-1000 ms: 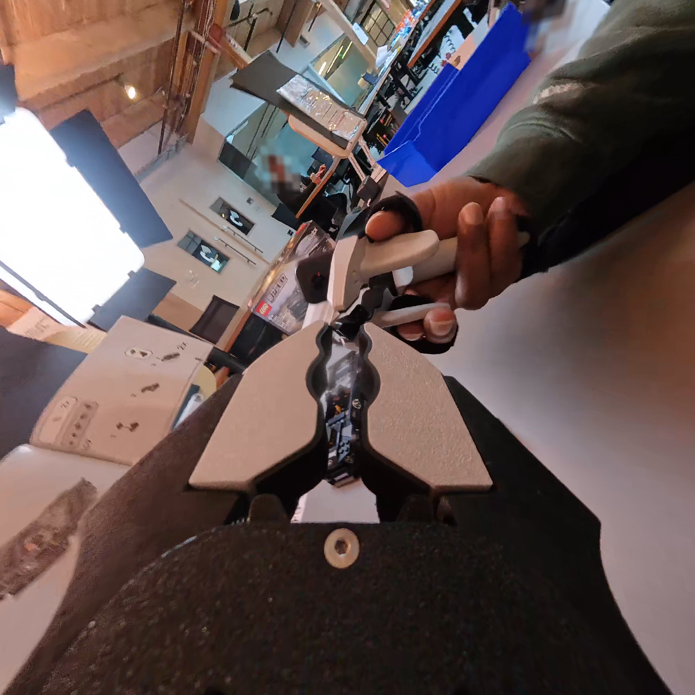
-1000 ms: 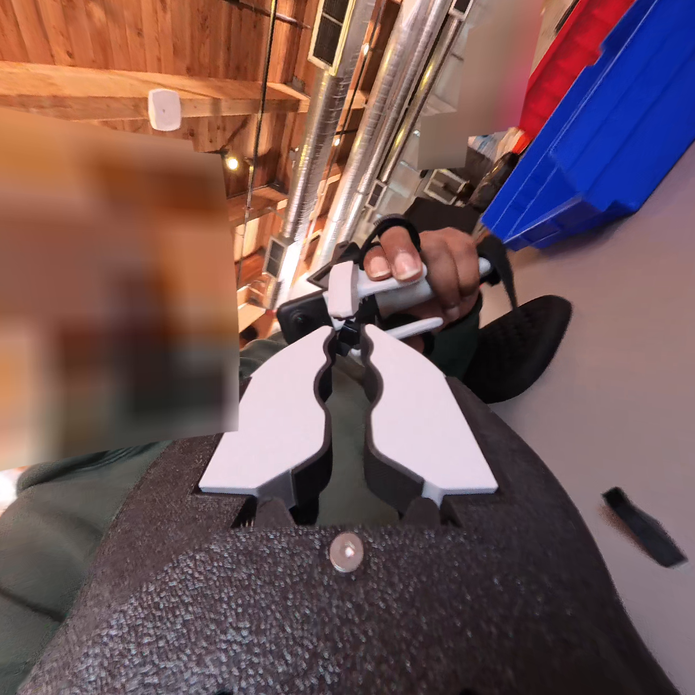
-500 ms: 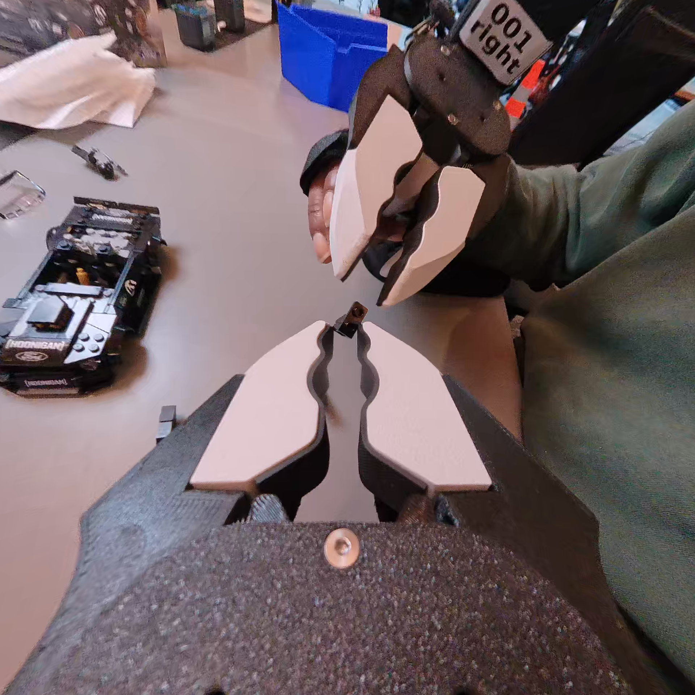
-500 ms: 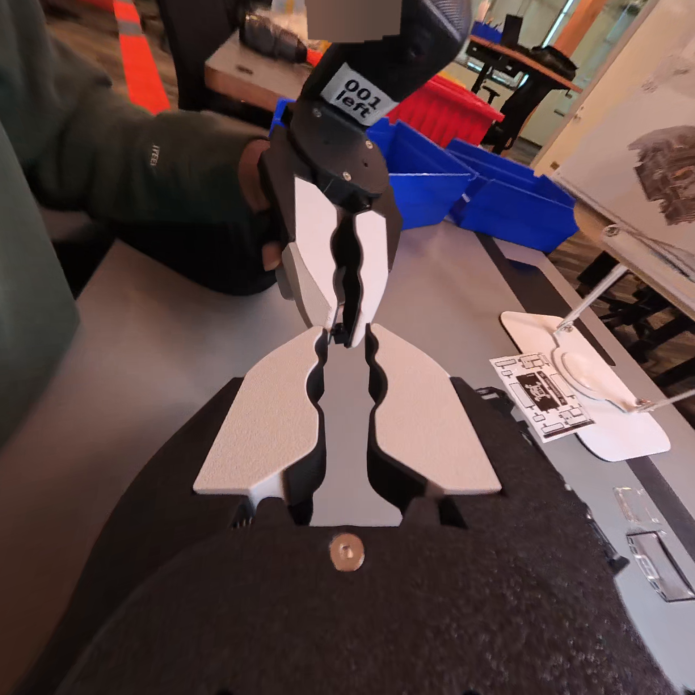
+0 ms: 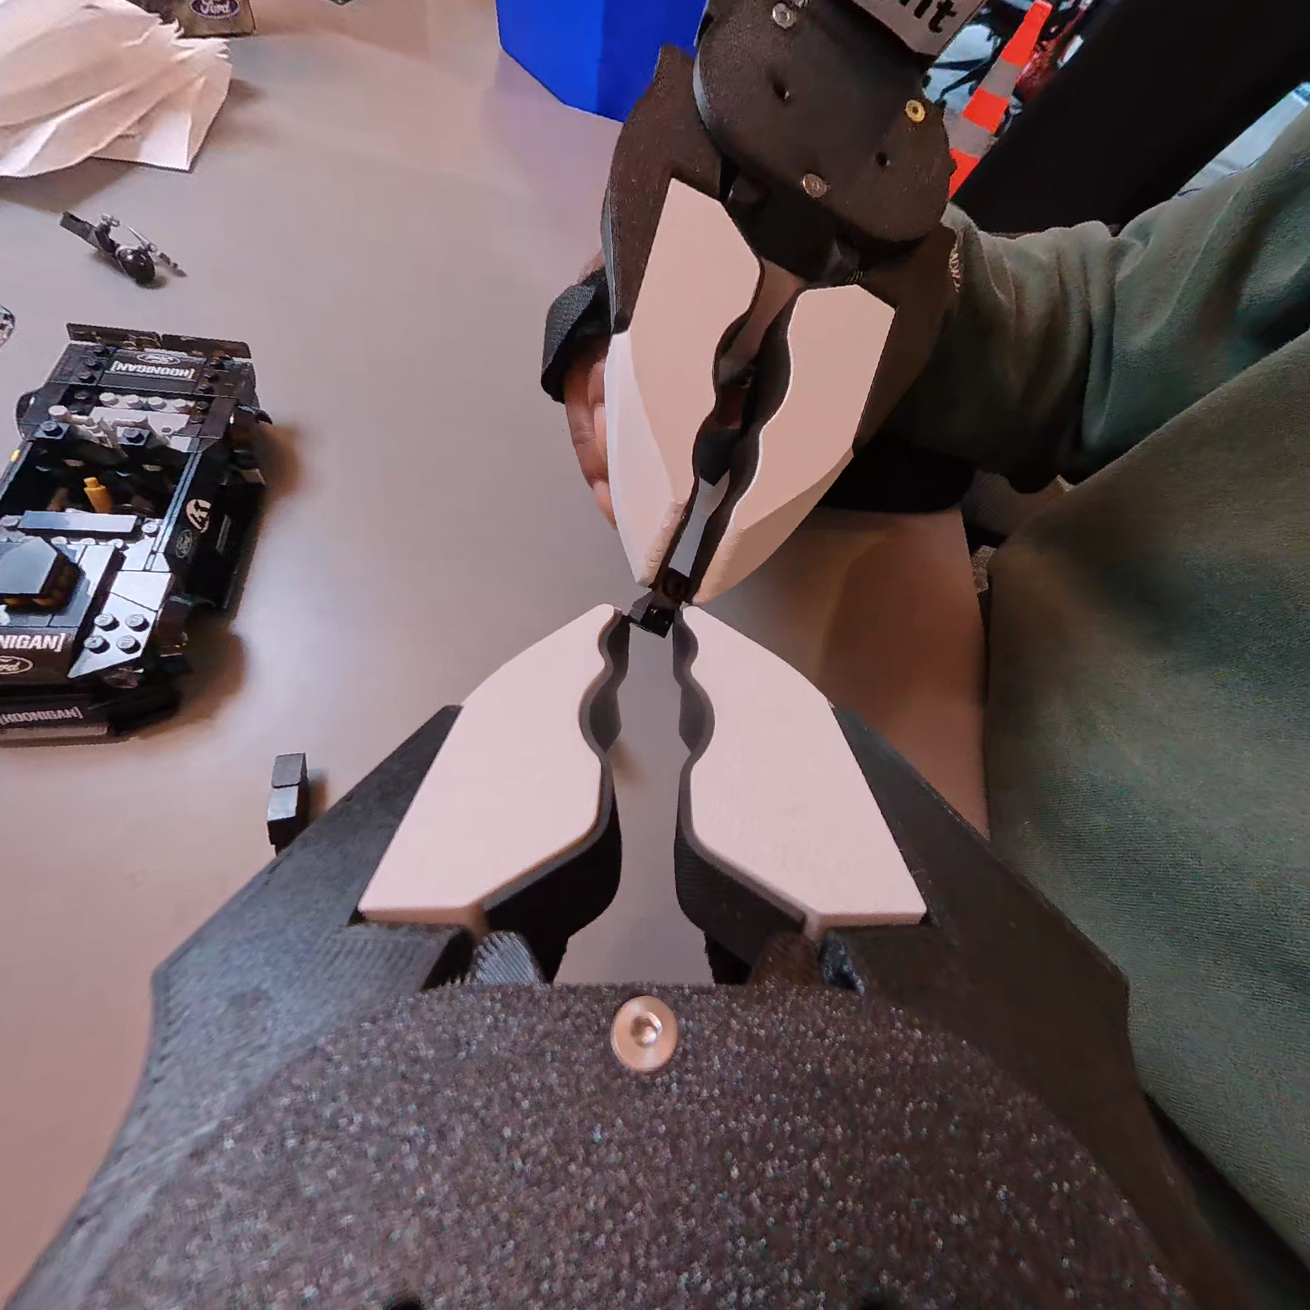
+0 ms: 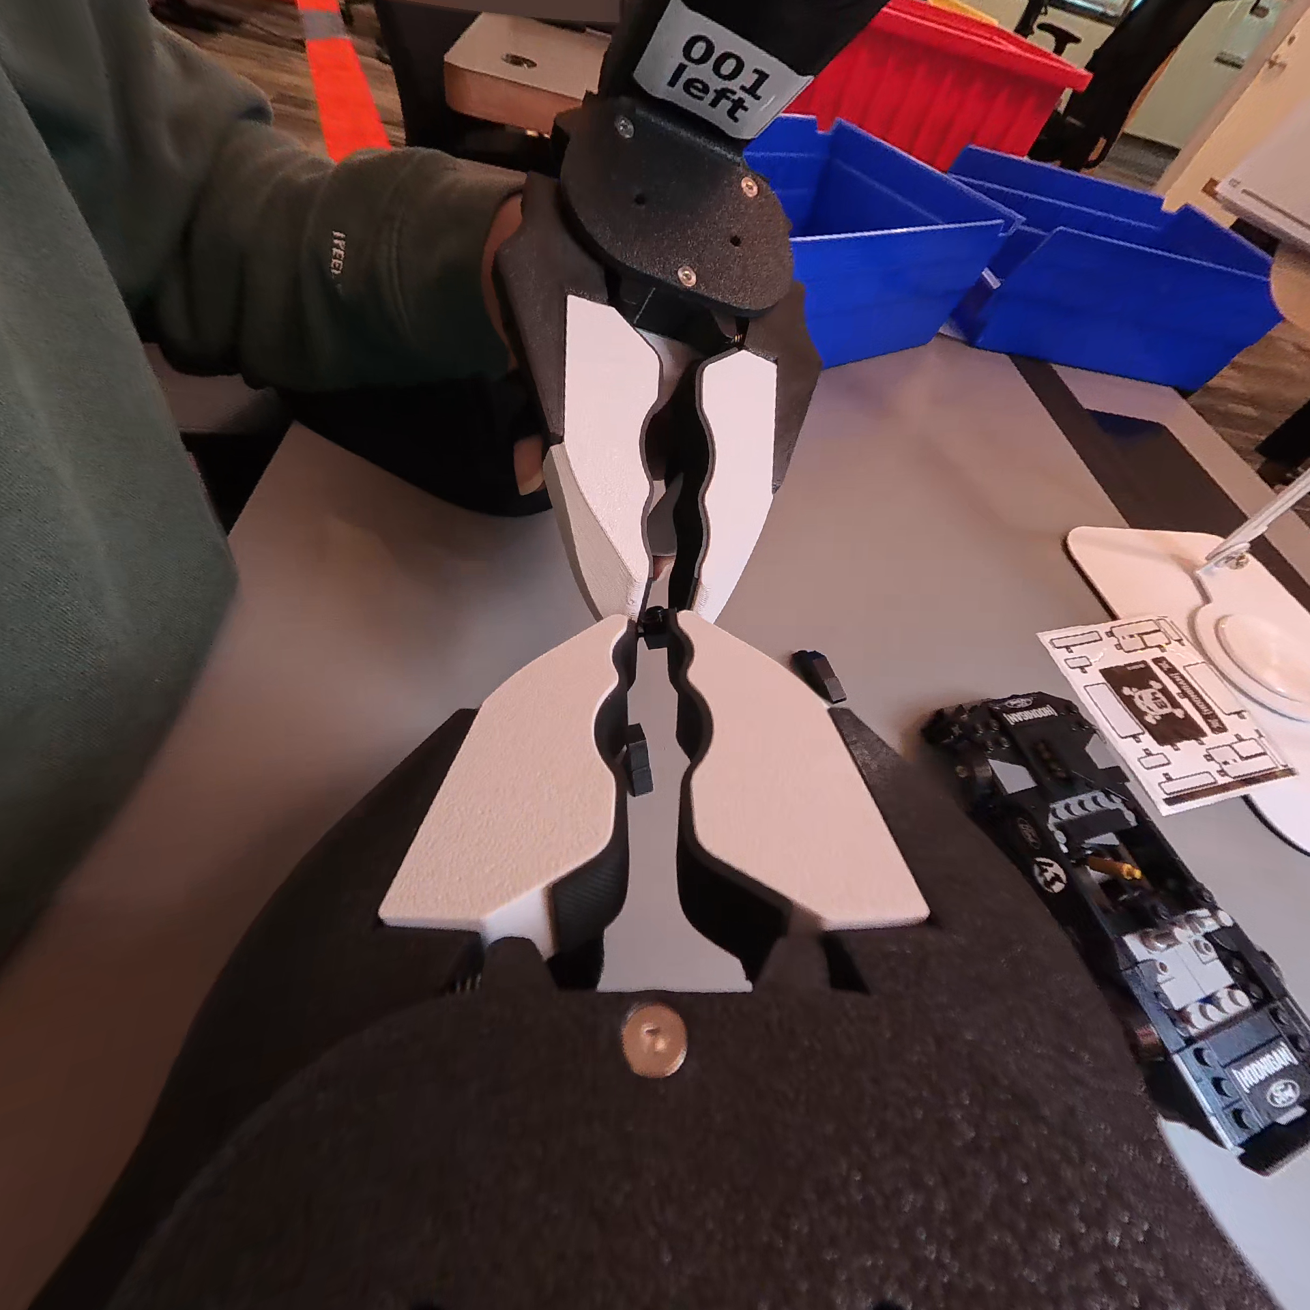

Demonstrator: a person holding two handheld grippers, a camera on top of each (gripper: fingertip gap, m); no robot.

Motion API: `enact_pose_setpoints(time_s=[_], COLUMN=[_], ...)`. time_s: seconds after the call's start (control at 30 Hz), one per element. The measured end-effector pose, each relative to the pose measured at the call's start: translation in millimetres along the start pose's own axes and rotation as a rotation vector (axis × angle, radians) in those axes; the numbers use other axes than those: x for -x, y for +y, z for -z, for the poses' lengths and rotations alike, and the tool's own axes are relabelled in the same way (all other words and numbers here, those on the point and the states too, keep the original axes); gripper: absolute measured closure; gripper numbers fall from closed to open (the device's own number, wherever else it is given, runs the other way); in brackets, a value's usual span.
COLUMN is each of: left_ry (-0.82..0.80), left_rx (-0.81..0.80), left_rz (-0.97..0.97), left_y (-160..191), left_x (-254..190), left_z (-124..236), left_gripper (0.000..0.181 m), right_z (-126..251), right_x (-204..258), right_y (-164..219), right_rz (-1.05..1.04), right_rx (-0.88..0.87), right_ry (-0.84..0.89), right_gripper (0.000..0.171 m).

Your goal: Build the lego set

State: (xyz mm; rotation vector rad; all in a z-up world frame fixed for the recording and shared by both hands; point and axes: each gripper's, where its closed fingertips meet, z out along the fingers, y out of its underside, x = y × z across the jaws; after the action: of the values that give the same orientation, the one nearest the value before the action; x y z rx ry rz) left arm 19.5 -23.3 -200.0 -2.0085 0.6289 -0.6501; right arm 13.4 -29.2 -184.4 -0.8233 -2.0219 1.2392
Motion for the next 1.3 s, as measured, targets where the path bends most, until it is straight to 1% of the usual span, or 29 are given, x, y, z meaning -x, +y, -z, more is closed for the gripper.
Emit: enact_pose_setpoints(time_s=[0.1, 0.17, 0.23, 0.3, 0.37, 0.43, 0.63, 0.97, 1.1, 1.23, 1.3], left_ry=[0.005, 0.010, 0.003, 0.029, 0.043, 0.041, 0.056, 0.065, -0.010, -0.152, -0.247], left_rx=[-0.055, -0.136, -0.234, -0.324, -0.381, -0.396, -0.423, -0.447, -0.453, -0.443, -0.417], left_rz=[-0.012, -0.045, -0.077, -0.088, -0.095, -0.106, -0.094, -0.064, -0.062, -0.145, -0.201], left_y=[-7, -17, -30, -42, -49, -51, -53, -55, -55, -56, -55], left_x=[0, -1, -2, -7, -11, -12, -13, -12, -1, 10, 16], left_z=[4, 8, 15, 22, 27, 29, 30, 31, 32, 34, 34], left_gripper=[0.169, 0.169, 0.163, 0.165, 0.170, 0.173, 0.171, 0.173, 0.172, 0.170, 0.170], right_z=[3, 8, 14, 17, 18, 18, 21, 20, 22, 23, 23], right_x=[-3, -7, -10, -11, -11, -10, -10, -13, -24, -40, -46], right_y=[-8, -18, -30, -37, -41, -43, -47, -47, -46, -40, -38], right_rz=[-0.072, -0.151, -0.241, -0.312, -0.359, -0.386, -0.450, -0.492, -0.528, -0.572, -0.601], right_rx=[-0.067, -0.160, -0.269, -0.340, -0.384, -0.410, -0.471, -0.491, -0.511, -0.512, -0.520], right_ry=[-0.011, -0.031, -0.062, -0.094, -0.125, -0.147, -0.193, -0.198, -0.142, -0.048, -0.010], right_gripper=[0.163, 0.163, 0.164, 0.164, 0.164, 0.164, 0.164, 0.164, 0.164, 0.164, 0.164])
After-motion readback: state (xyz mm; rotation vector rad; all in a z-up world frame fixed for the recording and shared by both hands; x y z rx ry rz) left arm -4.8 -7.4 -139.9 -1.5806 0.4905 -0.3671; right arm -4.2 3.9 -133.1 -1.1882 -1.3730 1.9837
